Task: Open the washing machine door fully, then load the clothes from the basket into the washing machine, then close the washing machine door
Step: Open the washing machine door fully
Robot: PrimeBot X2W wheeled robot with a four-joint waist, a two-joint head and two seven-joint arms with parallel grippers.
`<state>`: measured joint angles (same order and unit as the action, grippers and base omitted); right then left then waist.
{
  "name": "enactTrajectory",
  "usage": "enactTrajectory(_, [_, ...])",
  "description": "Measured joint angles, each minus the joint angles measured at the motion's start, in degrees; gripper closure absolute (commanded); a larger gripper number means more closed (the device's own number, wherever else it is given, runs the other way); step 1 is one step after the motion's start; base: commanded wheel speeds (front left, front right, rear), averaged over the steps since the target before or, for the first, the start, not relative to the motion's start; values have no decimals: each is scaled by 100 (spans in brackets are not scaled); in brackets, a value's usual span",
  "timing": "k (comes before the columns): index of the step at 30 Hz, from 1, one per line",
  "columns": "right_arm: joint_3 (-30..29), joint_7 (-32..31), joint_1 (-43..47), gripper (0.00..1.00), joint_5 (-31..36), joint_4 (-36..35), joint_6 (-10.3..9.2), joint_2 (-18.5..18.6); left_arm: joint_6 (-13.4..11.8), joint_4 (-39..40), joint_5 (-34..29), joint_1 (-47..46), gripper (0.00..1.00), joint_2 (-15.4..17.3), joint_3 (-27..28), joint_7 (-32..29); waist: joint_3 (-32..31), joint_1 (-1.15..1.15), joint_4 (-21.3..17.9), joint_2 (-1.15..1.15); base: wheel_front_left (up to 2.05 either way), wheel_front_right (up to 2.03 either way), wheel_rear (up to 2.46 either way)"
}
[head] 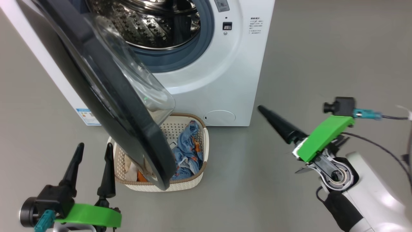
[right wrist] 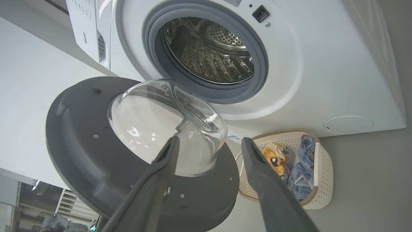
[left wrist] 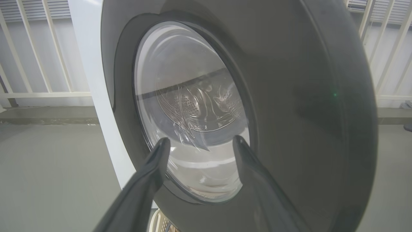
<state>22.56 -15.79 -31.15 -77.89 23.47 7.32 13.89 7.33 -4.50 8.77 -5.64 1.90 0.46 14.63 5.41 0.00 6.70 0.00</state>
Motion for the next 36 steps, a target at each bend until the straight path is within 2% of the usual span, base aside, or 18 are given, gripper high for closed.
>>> enactTrajectory(7, [-326, 1147, 283, 0, 1117, -349, 0, 137, 0, 14, -21, 134, 0, 1, 16, 0, -69, 0, -99, 0, 0, 0, 0])
enactTrajectory(20, [-755, 2595, 1098, 0, 3637, -693, 0, 383, 0, 78, -41, 367, 0, 2, 200, 0, -156, 0, -248, 0, 0, 0, 0])
enactTrajectory(29, [-1325, 2932, 1942, 0, 4822, -1013, 1, 371, 0, 205, -59, 577, 0, 2, 305, 0, -202, 0, -429, 0, 0, 0, 0])
enactTrajectory(36, [-1800, 3004, 2483, 0, 5707, -1348, 1, 33, -163, 298, -10, 827, 0, 4, 347, 0, -238, 0, -497, 0, 0, 0, 0])
